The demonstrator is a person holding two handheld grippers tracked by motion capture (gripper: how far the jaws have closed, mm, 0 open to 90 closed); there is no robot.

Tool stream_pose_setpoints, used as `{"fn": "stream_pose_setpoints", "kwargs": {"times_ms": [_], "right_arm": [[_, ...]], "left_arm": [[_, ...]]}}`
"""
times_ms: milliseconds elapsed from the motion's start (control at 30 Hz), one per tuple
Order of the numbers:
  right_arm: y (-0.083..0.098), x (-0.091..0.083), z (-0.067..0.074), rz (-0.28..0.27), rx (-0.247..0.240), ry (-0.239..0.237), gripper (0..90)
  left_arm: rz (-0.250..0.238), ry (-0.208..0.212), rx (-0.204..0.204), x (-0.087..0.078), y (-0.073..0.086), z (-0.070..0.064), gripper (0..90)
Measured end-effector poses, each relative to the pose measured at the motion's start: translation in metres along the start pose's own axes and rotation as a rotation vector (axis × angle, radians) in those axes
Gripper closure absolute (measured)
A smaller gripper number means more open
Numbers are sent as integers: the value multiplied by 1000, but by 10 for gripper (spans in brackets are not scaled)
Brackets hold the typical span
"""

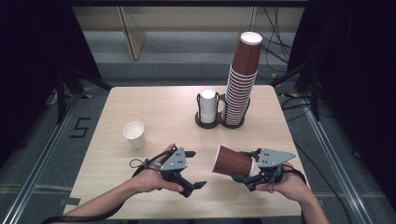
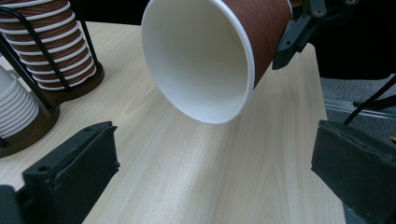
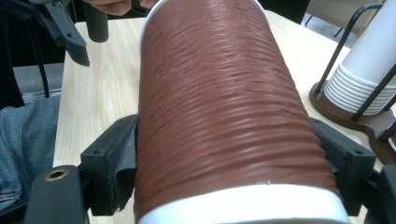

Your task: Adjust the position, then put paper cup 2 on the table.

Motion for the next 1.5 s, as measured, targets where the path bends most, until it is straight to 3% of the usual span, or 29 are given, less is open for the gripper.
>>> {"fn": "stream_pose_setpoints", "kwargs": {"times_ms": [267, 400, 733, 900, 1033, 1067, 1100, 1200, 1233, 1400, 1500], "right_arm": [[-2, 1, -1, -15, -15, 14, 202], [-3, 1, 2, -16, -1, -2, 202], [-2, 7, 8, -10, -19, -34, 202], [-4, 7, 11, -29, -17, -43, 202], [-7, 9, 14, -36, -26, -54, 202], [-8, 9, 17, -34, 0, -57, 202], [-9, 10, 16, -36, -37, -62, 203], [-14, 14, 21, -41, -45, -83, 203], [-16, 15, 21, -54, -57, -69, 203], [-21, 17, 24, -65, -74, -83, 203], [-22, 17, 27, -58, -53, -101, 203]], "left_arm": [[-12, 6, -22, -4, -1, 4, 0], [-13, 8, -23, -5, -2, 3, 0], [-29, 40, 22, 2, -5, 1, 6], [-31, 75, -8, 9, -9, -1, 0], [-37, 89, -7, 11, -14, -3, 0], [-42, 94, -14, 11, -15, -4, 0], [-51, 104, -15, 11, -17, -5, 0], [-59, 114, -30, 10, -21, -7, 0], [-54, 112, -23, 9, -22, -7, 0], [-45, 133, -35, 9, -22, -9, 0], [-38, 151, -44, 12, -22, -9, 0]]}}
Point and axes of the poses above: each handheld gripper's, and its own axes: x roughly forward along the jaws, y roughly out of its underside, z roughly to its left, the point moved 10 cm from there along x, roughly forward along the jaws, and after that the axes turned 9 degrees about -x, right-handed, at the moved point
